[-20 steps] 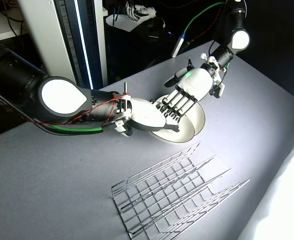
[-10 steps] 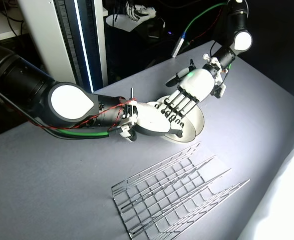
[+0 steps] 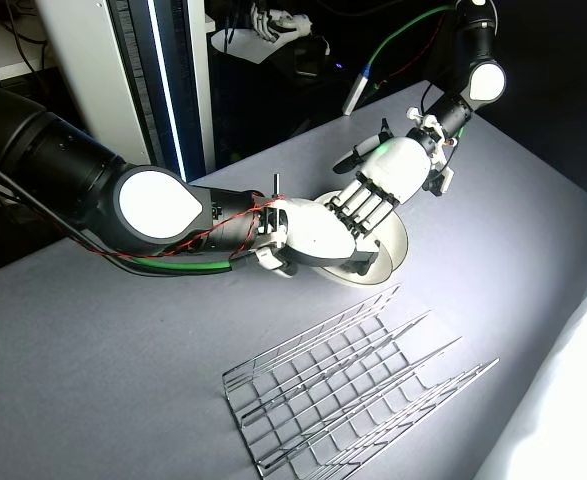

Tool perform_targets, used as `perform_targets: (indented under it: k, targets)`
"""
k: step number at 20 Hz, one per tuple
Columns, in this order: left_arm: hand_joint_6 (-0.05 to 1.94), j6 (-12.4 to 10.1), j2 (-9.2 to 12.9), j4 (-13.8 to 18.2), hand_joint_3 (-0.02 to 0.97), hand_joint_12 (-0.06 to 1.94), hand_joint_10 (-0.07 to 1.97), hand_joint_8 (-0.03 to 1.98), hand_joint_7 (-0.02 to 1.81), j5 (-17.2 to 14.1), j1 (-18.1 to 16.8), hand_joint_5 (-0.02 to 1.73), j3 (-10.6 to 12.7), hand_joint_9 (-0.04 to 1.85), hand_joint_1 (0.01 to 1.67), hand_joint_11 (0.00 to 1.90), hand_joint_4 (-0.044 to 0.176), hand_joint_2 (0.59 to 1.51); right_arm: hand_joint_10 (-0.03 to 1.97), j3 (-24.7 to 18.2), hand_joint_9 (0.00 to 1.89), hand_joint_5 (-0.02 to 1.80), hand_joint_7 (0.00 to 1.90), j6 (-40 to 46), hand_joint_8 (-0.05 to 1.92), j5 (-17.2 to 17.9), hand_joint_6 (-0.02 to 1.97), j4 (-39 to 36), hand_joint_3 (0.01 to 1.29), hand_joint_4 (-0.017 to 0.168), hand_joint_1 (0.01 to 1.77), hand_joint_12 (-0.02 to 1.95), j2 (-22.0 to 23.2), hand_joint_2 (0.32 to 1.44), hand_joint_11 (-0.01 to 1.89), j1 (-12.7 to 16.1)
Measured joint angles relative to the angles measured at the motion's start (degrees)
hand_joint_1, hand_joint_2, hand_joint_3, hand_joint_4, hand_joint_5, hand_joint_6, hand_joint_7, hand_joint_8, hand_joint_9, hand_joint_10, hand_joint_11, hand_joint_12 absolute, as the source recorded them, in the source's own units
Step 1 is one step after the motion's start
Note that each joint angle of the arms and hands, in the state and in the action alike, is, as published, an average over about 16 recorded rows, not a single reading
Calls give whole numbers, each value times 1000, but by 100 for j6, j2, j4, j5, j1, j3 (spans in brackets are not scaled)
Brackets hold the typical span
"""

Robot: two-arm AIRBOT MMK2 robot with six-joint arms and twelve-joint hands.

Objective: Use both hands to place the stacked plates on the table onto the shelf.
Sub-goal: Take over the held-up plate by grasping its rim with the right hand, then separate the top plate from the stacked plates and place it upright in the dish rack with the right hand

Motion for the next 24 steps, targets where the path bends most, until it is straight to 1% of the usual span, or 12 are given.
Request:
perform_targets:
  k: [3, 6, 9, 13, 16, 18, 24]
  targets:
    - [-28, -22, 9, 0, 4, -4, -16, -22, -14, -5, -11, -15, 14, 3, 14, 15, -6, 1150, 161, -2, 744, 668, 727, -18, 46, 39, 155, 20, 16, -9, 1159, 1087, -34, 1031, 379, 6]
    - [-28, -56, 31, 11, 4, -4, -11, -18, -11, -14, -45, -15, 26, 7, 14, 15, -3, 1150, 351, -12, 841, 728, 815, -34, 115, 74, 271, 31, 16, -9, 1169, 1086, -53, 1013, 521, 11]
    - [-20, -107, 78, 36, 4, -3, -6, -12, -7, -18, -106, -13, 35, 13, 14, 15, -1, 1150, 543, -27, 906, 756, 870, -44, 194, 106, 396, 35, 16, -9, 1177, 1064, -58, 988, 643, 24]
    - [-9, -191, 187, 65, 4, -3, 1, -4, 1, -24, -247, -8, 39, 18, 14, 15, 0, 1150, 797, -79, 946, 767, 905, -40, 309, 114, 547, 42, 15, -9, 1187, 1052, -50, 963, 731, 71]
    - [0, -255, 321, 87, 4, -3, 5, 3, 7, -39, -396, -4, 24, 20, 14, 15, 1, 1150, 967, -139, 965, 772, 919, -35, 384, 85, 623, 63, 15, -9, 1199, 1050, -36, 953, 750, 145]
    - [6, -291, 437, 103, 4, -3, 5, 7, 11, -52, -501, -1, 4, 21, 14, 14, 2, 1150, 1029, -185, 979, 779, 927, -30, 425, 52, 652, 92, 15, -9, 1210, 1050, -23, 952, 750, 207]
    - [19, -382, 902, 134, 5, -5, 5, 12, 16, -67, -751, 8, -87, 22, 14, 15, 0, 1150, 1048, -362, 990, 824, 966, -21, 537, -91, 775, 404, 14, -6, 1260, 1071, 53, 954, 738, 419]
